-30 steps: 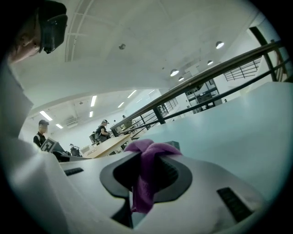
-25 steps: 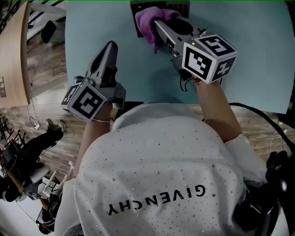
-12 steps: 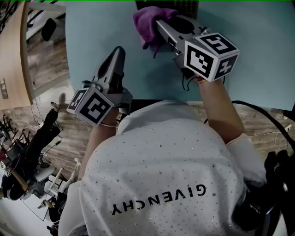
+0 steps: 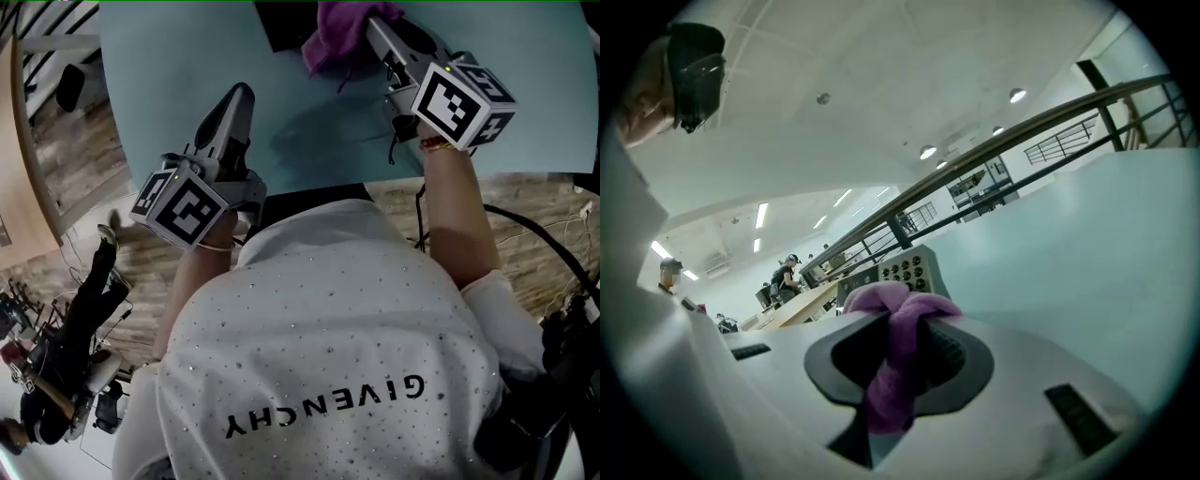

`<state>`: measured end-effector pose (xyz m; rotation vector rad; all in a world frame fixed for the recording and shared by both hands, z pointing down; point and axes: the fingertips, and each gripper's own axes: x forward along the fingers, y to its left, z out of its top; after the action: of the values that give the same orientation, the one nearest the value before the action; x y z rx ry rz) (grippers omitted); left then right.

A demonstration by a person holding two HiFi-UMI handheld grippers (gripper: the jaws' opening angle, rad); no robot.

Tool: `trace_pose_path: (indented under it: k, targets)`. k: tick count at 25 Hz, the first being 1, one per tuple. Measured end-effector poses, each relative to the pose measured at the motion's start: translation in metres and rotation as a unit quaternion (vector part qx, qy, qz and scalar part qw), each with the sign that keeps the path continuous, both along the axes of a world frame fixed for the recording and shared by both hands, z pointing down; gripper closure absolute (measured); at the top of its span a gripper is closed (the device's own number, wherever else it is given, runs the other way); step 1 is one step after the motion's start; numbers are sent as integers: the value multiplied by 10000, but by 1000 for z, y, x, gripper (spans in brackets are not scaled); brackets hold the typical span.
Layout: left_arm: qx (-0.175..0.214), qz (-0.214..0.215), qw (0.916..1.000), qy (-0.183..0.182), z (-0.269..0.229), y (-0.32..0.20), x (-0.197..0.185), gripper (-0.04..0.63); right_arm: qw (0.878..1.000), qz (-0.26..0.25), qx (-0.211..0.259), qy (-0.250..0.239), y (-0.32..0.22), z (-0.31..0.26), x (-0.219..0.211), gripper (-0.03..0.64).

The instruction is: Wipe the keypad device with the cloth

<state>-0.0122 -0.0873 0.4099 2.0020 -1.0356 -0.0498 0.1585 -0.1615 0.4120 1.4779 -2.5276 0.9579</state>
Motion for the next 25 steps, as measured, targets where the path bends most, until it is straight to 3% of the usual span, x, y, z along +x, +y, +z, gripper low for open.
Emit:
trace_pose_path:
  k: [7,13,19,22,25]
  targets:
    - [172,285,9992,199,8,-11,-33,595,9966,815,5,109,-4,9,7,546]
    - [514,350,9980,-64,6,-17,-27,595,9899,1394,-110,-252,8,-10,11,546]
    - [545,364,9977,174,2,-18,-29,595,9950,829,-200,-512,16,-21,-62,546]
    - [510,441,9970,367,1,-17,-32,595,9982,361,-386,-271,27,-10,-100,546]
    - [527,564,9960,444,-2,-22,-24,595,9986,-55,-511,148,29,5,-111,545]
